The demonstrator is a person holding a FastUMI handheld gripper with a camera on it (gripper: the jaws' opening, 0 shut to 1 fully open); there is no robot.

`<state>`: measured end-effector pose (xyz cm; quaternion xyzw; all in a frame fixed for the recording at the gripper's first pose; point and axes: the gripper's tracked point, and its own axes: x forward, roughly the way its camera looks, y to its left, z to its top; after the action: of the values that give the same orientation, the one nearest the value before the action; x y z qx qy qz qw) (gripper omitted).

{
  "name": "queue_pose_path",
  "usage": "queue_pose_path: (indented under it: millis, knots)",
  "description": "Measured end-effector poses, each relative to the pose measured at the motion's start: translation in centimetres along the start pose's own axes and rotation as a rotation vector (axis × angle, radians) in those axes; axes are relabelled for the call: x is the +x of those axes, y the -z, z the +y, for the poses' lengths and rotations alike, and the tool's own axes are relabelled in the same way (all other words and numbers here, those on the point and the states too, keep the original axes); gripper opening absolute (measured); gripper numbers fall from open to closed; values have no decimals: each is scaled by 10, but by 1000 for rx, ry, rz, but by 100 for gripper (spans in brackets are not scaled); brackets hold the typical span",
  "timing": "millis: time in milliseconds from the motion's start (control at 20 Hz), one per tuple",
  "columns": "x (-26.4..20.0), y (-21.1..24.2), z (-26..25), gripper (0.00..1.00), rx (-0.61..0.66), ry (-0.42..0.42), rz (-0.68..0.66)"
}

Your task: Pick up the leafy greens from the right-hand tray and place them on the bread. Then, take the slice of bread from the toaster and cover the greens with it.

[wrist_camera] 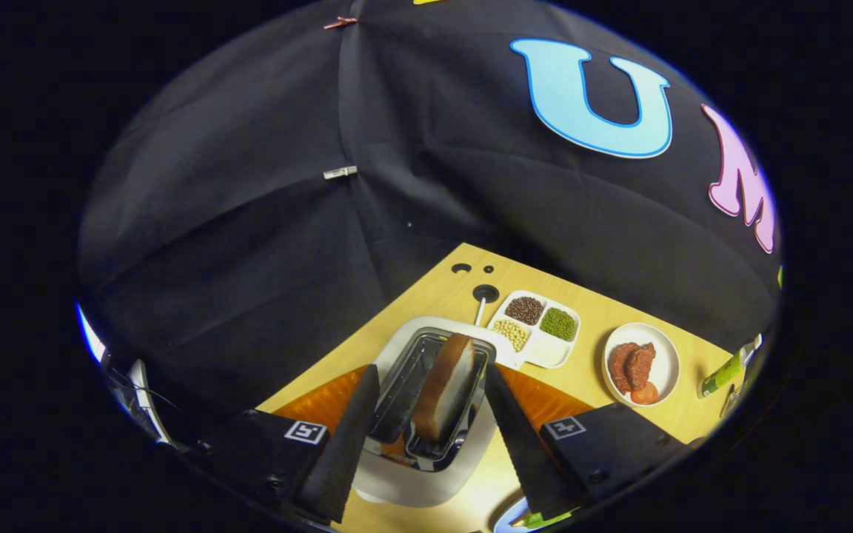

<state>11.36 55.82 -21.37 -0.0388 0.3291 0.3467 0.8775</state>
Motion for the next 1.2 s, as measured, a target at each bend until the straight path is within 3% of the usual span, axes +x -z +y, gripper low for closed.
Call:
queue_pose_path:
  millis: [250, 450, 750, 1200]
  knots:
    - [6, 10, -9, 72, 15, 61, 36]
    - [6, 18, -9, 17, 68, 51, 77]
    - [-19, 0, -12, 14, 129, 6, 17]
    - [-105, -50, -40, 14, 168, -66, -150]
